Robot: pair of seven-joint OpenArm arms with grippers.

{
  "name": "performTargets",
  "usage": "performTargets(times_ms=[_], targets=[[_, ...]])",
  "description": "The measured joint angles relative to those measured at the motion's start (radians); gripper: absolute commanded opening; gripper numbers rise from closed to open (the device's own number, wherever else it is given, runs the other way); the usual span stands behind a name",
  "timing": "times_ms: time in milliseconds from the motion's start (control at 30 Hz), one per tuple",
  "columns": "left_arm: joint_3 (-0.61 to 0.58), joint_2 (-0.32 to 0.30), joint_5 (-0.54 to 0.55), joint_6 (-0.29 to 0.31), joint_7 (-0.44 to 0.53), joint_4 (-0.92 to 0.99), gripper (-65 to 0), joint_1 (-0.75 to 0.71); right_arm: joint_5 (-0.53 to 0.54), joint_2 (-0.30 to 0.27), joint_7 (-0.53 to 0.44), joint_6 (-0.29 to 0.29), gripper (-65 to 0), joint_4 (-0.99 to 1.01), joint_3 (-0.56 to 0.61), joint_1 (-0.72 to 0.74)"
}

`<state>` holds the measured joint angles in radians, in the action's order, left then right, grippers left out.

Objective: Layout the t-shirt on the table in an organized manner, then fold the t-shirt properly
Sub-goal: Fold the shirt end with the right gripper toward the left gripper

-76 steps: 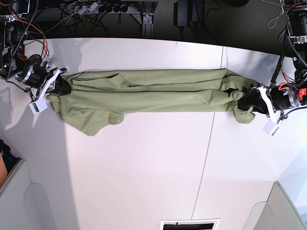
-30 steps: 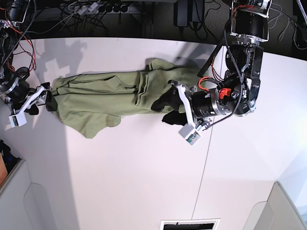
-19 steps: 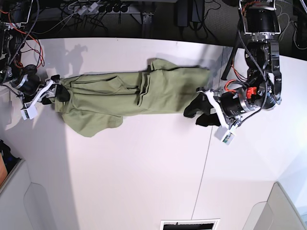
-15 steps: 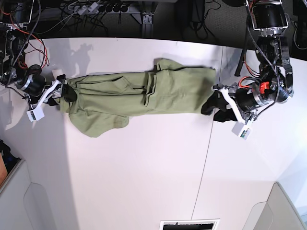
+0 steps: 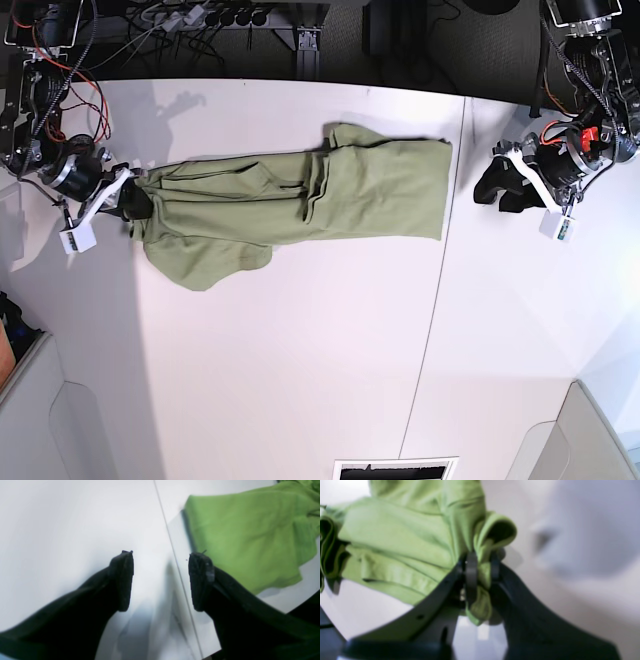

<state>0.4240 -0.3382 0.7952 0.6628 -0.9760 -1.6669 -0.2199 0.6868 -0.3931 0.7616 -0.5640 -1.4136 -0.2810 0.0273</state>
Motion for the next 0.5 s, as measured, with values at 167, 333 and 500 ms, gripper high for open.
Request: performTargets(times_ms=[167,333,500], targets=[[-0.072,0.003,-0.008,0.000,0.053,0.072,-27.7,-0.011,-0.003,-0.006,0.027,0.000,-65.0,-0.075,-0.120,0.000],[-0.227,0.013,0.012,0.004,0.118,0.098,-27.7,0.003,0.050,-0.008,0.055,0.000,-65.0,-0.182,-0.102,-0.002],[-0.332,0.097,-0.029,0.011,0.164,0.097,-27.7,0.004,0.117,0.022,0.080,0.000,-65.0,-0.309,0.001,0.000]])
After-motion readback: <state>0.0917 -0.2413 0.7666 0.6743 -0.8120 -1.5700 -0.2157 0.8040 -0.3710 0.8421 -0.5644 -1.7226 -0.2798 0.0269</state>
